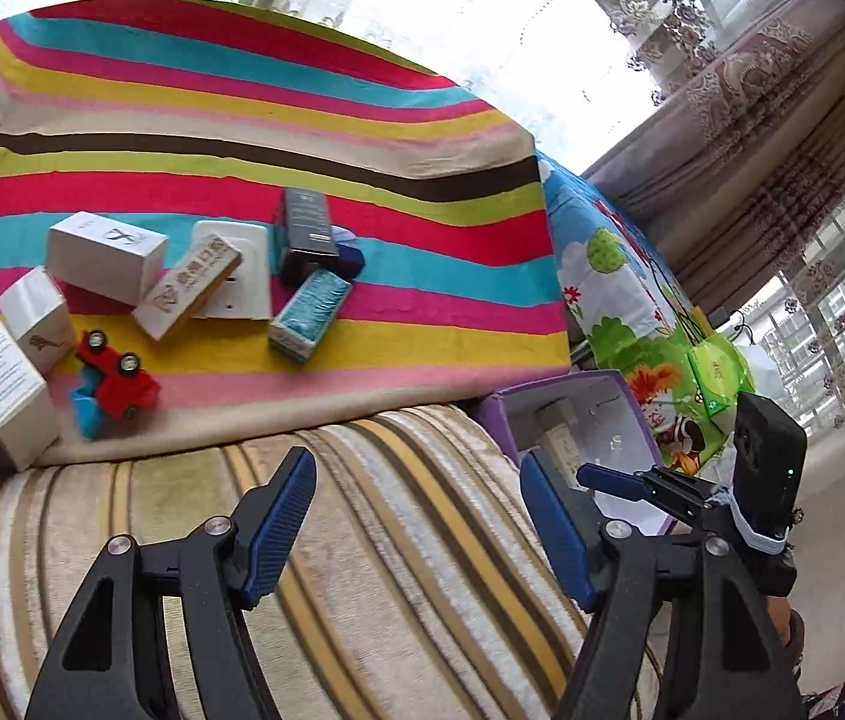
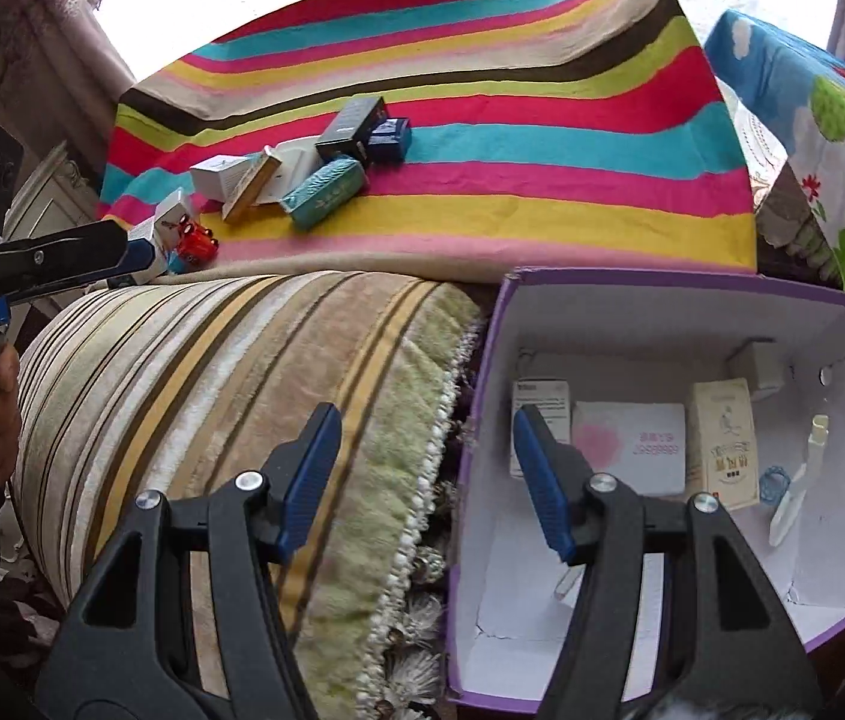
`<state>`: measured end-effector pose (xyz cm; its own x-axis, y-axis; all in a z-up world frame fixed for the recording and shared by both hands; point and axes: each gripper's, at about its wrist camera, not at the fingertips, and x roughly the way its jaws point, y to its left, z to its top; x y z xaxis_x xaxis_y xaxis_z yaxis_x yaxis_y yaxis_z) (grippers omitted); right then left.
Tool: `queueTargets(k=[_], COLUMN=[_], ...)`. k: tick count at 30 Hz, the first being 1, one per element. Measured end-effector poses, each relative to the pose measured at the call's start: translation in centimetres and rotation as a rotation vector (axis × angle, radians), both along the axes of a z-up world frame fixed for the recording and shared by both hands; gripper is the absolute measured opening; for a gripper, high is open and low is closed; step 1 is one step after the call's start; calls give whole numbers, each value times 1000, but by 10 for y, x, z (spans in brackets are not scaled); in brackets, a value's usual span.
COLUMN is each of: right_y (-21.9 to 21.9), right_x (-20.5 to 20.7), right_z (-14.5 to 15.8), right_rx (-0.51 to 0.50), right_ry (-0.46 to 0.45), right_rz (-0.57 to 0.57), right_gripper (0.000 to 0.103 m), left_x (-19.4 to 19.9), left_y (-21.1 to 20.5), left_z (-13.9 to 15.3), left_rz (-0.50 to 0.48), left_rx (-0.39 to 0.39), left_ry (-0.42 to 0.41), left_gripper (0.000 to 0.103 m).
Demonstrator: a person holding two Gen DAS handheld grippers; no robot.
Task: Organize rigid objects
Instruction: 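Move both tools back to the pile of boxes on the blanket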
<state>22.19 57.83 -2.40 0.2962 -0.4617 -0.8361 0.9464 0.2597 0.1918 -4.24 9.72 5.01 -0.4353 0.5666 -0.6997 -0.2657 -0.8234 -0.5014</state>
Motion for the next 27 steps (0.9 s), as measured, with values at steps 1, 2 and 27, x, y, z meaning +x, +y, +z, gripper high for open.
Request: queueTargets(k=[1,2,27], right_y=[-1,-3,-56], right_x=[13,26,260], right_z=[2,4,2], right_rx=[-5,-9,-120], right_ry=[11,19,207], right_rz=[30,58,560], right_gripper=[64,64,41], left_x=[1,1,21], left_y=[-12,-23,-209], left_z=[-1,-3,-24], left_rz=[27,49,333], left_rx=[-2,-2,-104], left_ry=[-4,-9,-45], left_gripper=[71,71,71])
